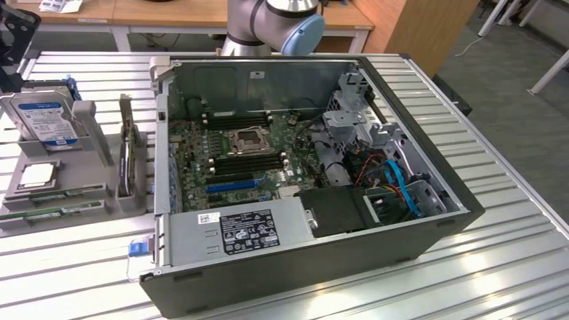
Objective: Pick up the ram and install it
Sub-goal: 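Reach for the ram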
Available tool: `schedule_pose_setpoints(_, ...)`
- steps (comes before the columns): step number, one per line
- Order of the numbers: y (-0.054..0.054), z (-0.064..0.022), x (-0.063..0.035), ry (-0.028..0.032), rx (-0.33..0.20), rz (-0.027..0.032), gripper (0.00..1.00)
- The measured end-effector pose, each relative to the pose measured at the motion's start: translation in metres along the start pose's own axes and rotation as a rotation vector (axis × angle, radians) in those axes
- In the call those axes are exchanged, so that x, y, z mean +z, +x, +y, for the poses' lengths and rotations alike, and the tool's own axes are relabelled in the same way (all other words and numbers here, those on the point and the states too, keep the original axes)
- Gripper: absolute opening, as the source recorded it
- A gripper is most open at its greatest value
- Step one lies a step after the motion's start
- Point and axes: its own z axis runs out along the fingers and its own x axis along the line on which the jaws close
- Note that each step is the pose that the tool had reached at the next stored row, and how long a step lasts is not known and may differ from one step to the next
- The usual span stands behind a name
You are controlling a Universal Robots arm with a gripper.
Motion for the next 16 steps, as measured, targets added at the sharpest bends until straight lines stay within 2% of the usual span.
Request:
schedule_pose_setpoints(5,0.0,-0.0015,-0.0001,0.0,0.0,0.0,0.1)
schedule_pose_setpoints(16,-0.001,-0.0158,-0.0007,0.0,0.0,0.0,0.1)
